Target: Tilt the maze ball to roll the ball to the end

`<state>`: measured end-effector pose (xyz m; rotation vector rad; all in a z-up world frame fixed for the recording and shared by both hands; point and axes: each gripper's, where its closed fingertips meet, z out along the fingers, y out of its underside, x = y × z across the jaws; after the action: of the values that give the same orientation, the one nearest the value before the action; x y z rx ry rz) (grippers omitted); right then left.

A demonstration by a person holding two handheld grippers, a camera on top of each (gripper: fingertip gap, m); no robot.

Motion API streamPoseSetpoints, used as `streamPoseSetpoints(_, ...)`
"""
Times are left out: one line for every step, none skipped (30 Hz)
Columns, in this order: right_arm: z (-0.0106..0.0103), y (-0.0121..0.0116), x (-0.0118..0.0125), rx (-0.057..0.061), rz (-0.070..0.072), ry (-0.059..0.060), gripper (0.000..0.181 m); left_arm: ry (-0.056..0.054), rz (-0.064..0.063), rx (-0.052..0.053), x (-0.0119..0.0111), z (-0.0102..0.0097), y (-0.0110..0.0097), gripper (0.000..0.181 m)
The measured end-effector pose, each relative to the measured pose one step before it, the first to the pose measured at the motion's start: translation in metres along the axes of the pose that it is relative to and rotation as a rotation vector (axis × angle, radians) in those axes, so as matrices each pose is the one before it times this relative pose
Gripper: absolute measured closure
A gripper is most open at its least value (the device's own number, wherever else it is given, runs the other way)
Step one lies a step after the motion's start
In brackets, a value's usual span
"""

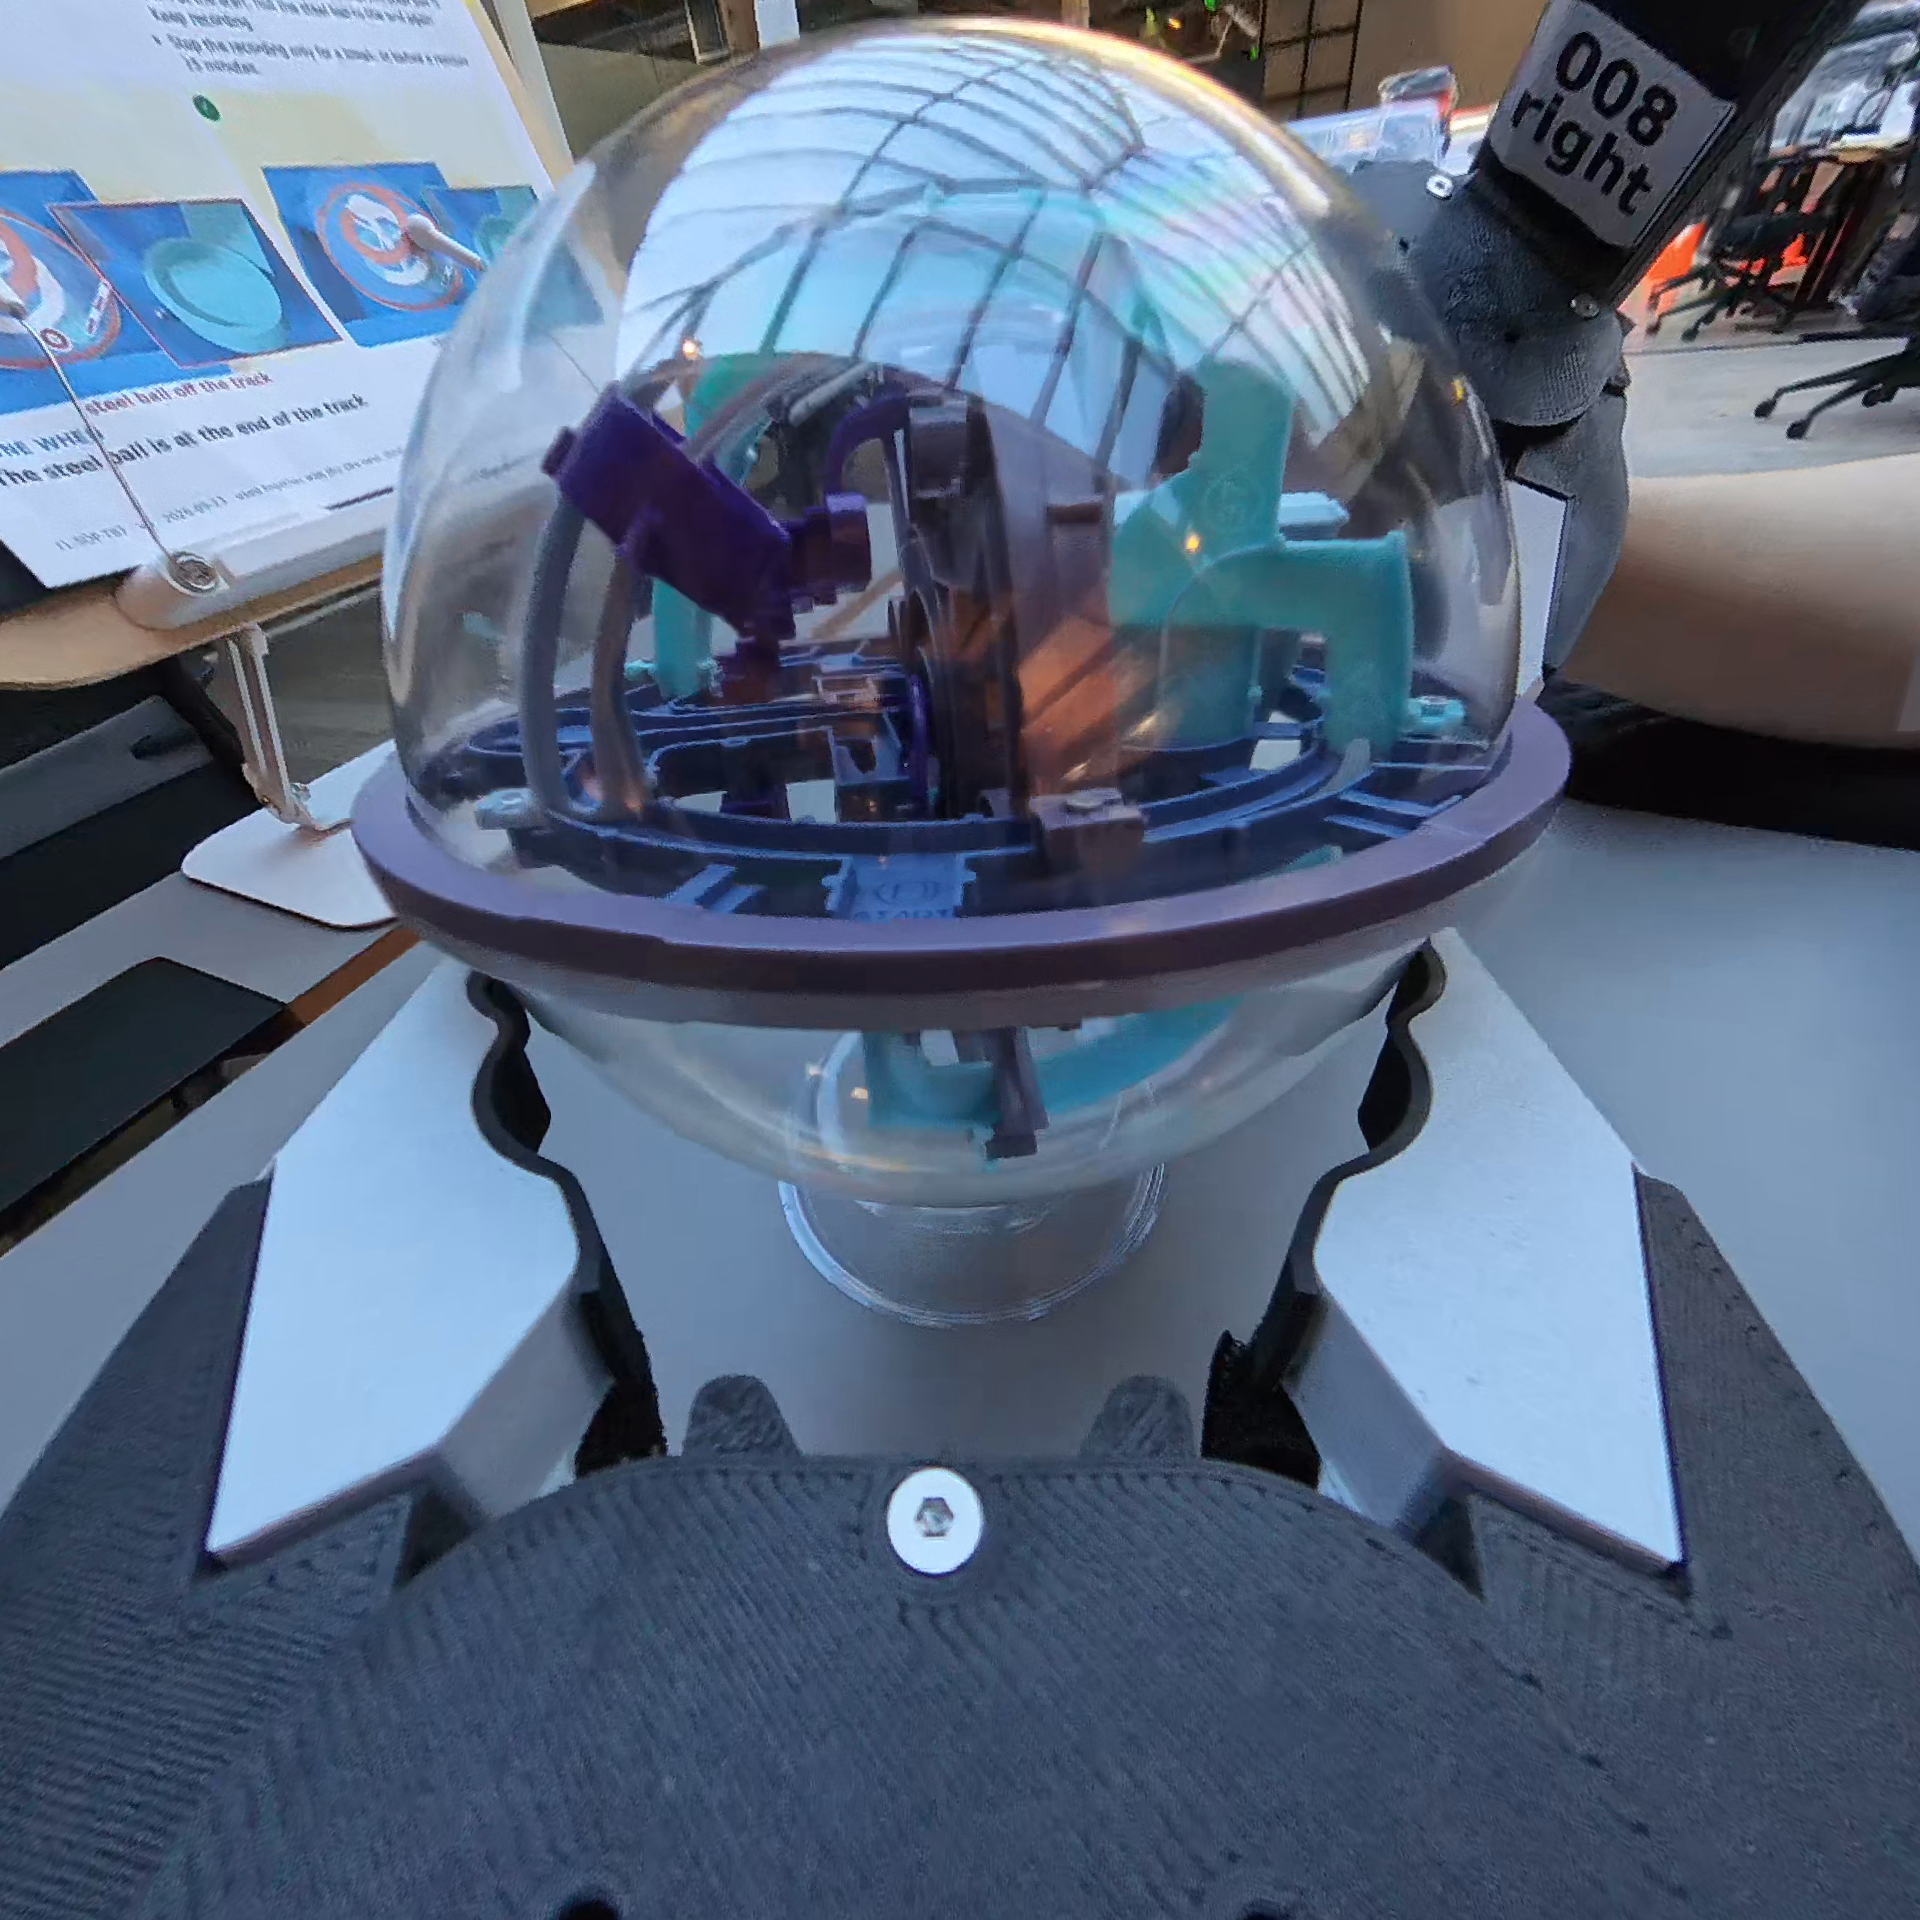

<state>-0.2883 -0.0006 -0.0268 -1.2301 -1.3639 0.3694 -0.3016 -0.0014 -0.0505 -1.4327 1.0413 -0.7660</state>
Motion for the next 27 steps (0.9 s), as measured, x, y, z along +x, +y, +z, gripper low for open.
streamPoseSetpoints(-0.00105, -0.00314, 0.00097, 0.003, 0.0106, -0.0011, 0.032, -0.0002, -0.0053, 0.0172, 0.00047, -0.00097, -0.00477, 0.023)
streamPoseSetpoints(-0.00108, -0.00333, 0.00096, 0.004, 0.0105, -0.0015, 0.032, 0.0005, -0.0047, 0.0144, 0.00048, -0.001, -0.00452, 0.023)
streamPoseSetpoints(-0.00095, -0.00332, 0.00094, 0.0023, 0.0068, -0.0005, 0.032, -0.0002, -0.0023, 0.0131, 0.00045, -0.00106, -0.00448, 0.023)
streamPoseSetpoints(-0.00109, -0.0035, 0.00082, 0.0011, -0.0003, 0.0009, 0.032, -0.0004, 0.0013, 0.0109, 0.00041, -0.00091, -0.00395, 0.023)
streamPoseSetpoints(-0.001, -0.00337, 0.00067, -0.0012, -0.0076, 0.0017, 0.032, -0.0007, 0.0043, 0.0088, 0.00049, -0.00081, -0.00342, 0.023)
streamPoseSetpoints(-0.00094, -0.00324, 0.00066, -0.003, -0.0109, 0.0019, 0.032, -0.0019, 0.0063, 0.0098, 0.0005, -0.00074, -0.0034, 0.023)
streamPoseSetpoints(-0.00095, -0.00311, 0.0007, -0.0039, -0.0094, 0.0011, 0.032, -0.0022, 0.0054, 0.0107, 0.00054, -0.00087, -0.00324, 0.023)
streamPoseSetpoints(-0.00105, -0.00308, 0.00046, -0.0041, -0.0055, -0.0001, 0.032, -0.0007, 0.0017, 0.0104, 0.00057, -0.00081, -0.00338, 0.023)
streamPoseSetpoints(-0.00106, -0.00335, 0.00048, -0.0036, -0.003, -0.0005, 0.032, 0.0009, -0.0011, 0.0102, 0.00081, -0.00072, -0.00335, 0.023)
streamPoseSetpoints(-0.00114, -0.00335, 0.00065, -0.0051, -0.0032, -0.0001, 0.032, 0.0012, -0.0011, 0.0111, 0.00078, -0.00082, -0.00348, 0.023)
streamPoseSetpoints(-0.0011, -0.00345, 0.00049, -0.0052, -0.0047, 0.0004, 0.032, 0.0012, -0.0002, 0.0122, 0.00071, -0.00073, -0.00364, 0.023)
streamPoseSetpoints(-0.00118, -0.00334, 0.00072, -0.0066, -0.0041, 0.0003, 0.032, 0.0016, -0.0008, 0.011, 0.00077, -0.00065, -0.0035, 0.023)
streamPoseSetpoints(-0.00115, -0.00332, 0.00057, -0.007, -0.0034, -0.0003, 0.032, 0.0019, -0.0017, 0.0091, 0.00084, -0.00054, -0.00345, 0.023)
streamPoseSetpoints(-0.00145, -0.00368, 0.00084, -0.0054, -0.0073, 0.0011, 0.032, 0.0021, -0.0002, 0.0079, 0.00078, -0.0005, -0.00349, 0.023)
streamPoseSetpoints(-0.00156, -0.0039, 0.00092, -0.004, -0.0081, 0.0019, 0.032, 0.001, 0.0029, 0.0084, 0.00079, -0.00051, -0.004, 0.023)
streamPoseSetpoints(-0.00133, -0.00386, 0.0011, -0.0046, -0.0076, 0.0014, 0.032, -0.0001, 0.0038, 0.0085, 0.00064, -0.00073, -0.00425, 0.023)
streamPoseSetpoints(-0.00127, -0.00414, 0.00116, -0.0028, -0.0062, 0.0002, 0.032, -0.0001, 0.0017, 0.0075, 0.00045, -0.00075, -0.00419, 0.023)
streamPoseSetpoints(-0.00116, -0.00398, 0.00121, -0.0032, -0.0038, -0.0011, 0.032, -0.0002, -0.0003, 0.0066, 0.00045, -0.00074, -0.00426, 0.023)
streamPoseSetpoints(-0.00121, -0.0039, 0.00121, -0.004, -0.0026, -0.0015, 0.032, 0.0, -0.0017, 0.0059, 0.00054, -0.00063, -0.00416, 0.023)
streamPoseSetpoints(-0.00132, -0.00398, 0.00121, -0.0042, -0.0027, -0.0015, 0.032, 0.0013, -0.0031, 0.005, 0.00072, -0.00064, -0.00412, 0.023)
streamPoseSetpoints(-0.00151, -0.00433, 0.00113, -0.0045, -0.002, -0.0012, 0.032, 0.0019, -0.0036, 0.0059, 0.0008, -0.00064, -0.00435, 0.023)
streamPoseSetpoints(-0.00168, -0.00425, 0.00119, -0.0043, -0.0015, -0.0009, 0.032, 0.0019, -0.0033, 0.0081, 0.00093, -0.00064, -0.00469, 0.023)
streamPoseSetpoints(-0.0018, -0.00457, 0.00116, -0.0028, -0.0009, -0.0003, 0.032, 0.0021, -0.0028, 0.01, 0.00102, -0.00051, -0.00498, 0.023)
streamPoseSetpoints(-0.00204, -0.00458, 0.00131, -0.0012, -0.001, 0.0, 0.032, 0.0032, -0.0043, 0.0101, 0.00112, -0.0004, -0.00498, 0.023)
streamPoseSetpoints(-0.00205, -0.00457, 0.00113, -0.0015, 0.0023, -0.0006, 0.032, 0.0046, -0.0075, 0.0092, 0.00127, -0.00031, -0.00482, 0.023)
streamPoseSetpoints(-0.00204, -0.0042, 0.00129, -0.0038, 0.0065, -0.0009, 0.032, 0.0046, -0.009, 0.0106, 0.00135, -0.00005, -0.00501, 0.023)
streamPoseSetpoints(-0.00227, -0.004, 0.00129, -0.0035, 0.0013, 0.0003, 0.033, 0.0034, -0.0074, 0.0138, 0.00135, 0.00001, -0.00551, 0.023)
